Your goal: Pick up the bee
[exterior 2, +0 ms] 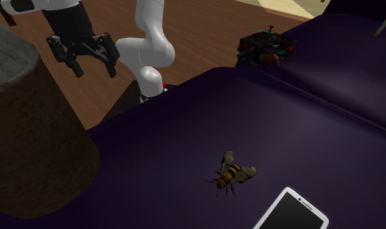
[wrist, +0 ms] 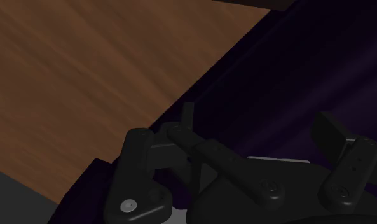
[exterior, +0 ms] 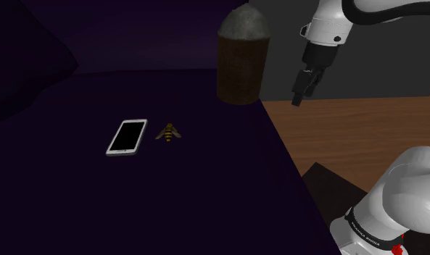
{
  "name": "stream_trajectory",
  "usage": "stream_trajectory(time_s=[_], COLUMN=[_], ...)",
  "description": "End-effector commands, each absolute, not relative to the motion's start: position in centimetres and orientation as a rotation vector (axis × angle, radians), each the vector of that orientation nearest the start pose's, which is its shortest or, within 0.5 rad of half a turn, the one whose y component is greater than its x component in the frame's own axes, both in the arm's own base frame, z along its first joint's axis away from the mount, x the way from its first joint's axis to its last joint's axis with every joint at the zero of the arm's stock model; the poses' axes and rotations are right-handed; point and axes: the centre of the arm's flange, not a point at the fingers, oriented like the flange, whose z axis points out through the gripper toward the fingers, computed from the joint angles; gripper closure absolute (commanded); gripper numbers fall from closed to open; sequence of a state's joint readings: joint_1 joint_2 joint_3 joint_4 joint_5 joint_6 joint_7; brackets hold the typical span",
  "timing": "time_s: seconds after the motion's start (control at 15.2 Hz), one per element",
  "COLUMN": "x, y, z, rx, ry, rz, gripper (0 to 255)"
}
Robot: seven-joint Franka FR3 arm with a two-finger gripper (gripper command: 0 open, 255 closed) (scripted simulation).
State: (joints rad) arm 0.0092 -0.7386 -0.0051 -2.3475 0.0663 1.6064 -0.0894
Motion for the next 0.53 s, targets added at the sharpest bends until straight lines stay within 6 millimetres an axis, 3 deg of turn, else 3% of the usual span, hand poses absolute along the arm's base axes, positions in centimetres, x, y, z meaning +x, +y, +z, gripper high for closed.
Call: stream_trajectory(time_s=[0.0,0.46], x=[32.3,36.3], y=[0.8,9.6], z=[58.3,58.8], rx=[-3.069,-3.085], ry=[-0.142,-0.126], rz=[-0.001,0.047], gripper=[0,0])
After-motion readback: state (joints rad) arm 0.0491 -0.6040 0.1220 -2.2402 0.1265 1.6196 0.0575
